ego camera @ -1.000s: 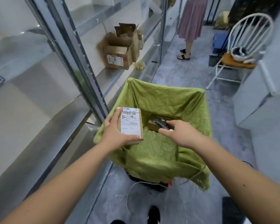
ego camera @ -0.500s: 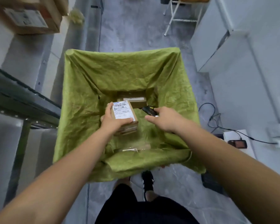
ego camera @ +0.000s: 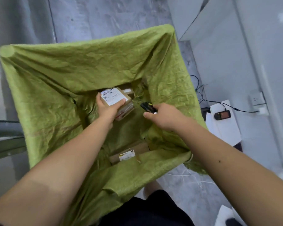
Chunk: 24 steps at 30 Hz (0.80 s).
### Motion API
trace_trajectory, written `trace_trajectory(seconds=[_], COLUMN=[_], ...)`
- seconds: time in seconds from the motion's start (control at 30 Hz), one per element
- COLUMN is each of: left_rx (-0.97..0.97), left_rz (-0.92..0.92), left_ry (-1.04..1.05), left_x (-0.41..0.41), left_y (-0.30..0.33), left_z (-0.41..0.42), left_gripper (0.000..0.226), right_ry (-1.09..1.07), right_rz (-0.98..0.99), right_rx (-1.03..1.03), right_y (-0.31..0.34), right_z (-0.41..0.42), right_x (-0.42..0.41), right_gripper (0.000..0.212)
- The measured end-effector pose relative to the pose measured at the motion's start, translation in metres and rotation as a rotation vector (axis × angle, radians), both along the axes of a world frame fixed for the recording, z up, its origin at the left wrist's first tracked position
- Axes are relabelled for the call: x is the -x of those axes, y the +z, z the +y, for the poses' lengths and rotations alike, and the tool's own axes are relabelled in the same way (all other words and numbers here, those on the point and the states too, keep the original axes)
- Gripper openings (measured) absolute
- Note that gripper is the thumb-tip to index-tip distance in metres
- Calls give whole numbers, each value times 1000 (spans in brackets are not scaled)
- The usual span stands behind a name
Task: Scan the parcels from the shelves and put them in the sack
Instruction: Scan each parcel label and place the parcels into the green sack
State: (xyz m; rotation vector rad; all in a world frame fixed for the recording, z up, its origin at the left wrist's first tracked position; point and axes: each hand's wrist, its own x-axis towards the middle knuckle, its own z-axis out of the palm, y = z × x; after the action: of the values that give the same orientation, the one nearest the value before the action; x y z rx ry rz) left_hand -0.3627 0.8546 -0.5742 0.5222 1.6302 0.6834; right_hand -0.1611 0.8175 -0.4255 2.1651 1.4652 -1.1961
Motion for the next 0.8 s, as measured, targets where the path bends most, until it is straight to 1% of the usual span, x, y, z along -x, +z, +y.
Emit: trace_trajectory(seconds=[0.1, 0.2, 0.4, 0.47, 0.57, 0.63, 0.73, 0.8], left_rx=[-41, -63, -77, -96, -150, -151, -110, -105], left_rz=[26, 2, -39, -41, 9, 24, 37, 53], left_ry=[-87, -156, -199, -217, -202, -167, -43, 29], left_x=[-9, -17, -32, -33, -32, -31, -31, -35], left_y=[-7, -14, -17, -19, -20, -19, -14, -13], left_z=[-9, -22, -27, -31, -35, -33, -24, -15], left_gripper=[128, 127, 129, 127, 122, 124, 134, 134], right_ry=[-21, -44, -84, -95, -117, -130, -125, -128], right_rz=[-17, -27, -68, -67, -58, -49, -47, -40], right_rx=[8, 2, 4, 14, 14, 13, 1, -5], right_y=[-3, -3, -6, -8, -10, -12, -13, -13], right_z=[0, 0, 0, -4, -12, -15, -18, -18], right_x=[-5, -13, -31, -36, -42, -45, -45, -43], right_gripper=[52, 52, 53, 53, 50, 51, 51, 50])
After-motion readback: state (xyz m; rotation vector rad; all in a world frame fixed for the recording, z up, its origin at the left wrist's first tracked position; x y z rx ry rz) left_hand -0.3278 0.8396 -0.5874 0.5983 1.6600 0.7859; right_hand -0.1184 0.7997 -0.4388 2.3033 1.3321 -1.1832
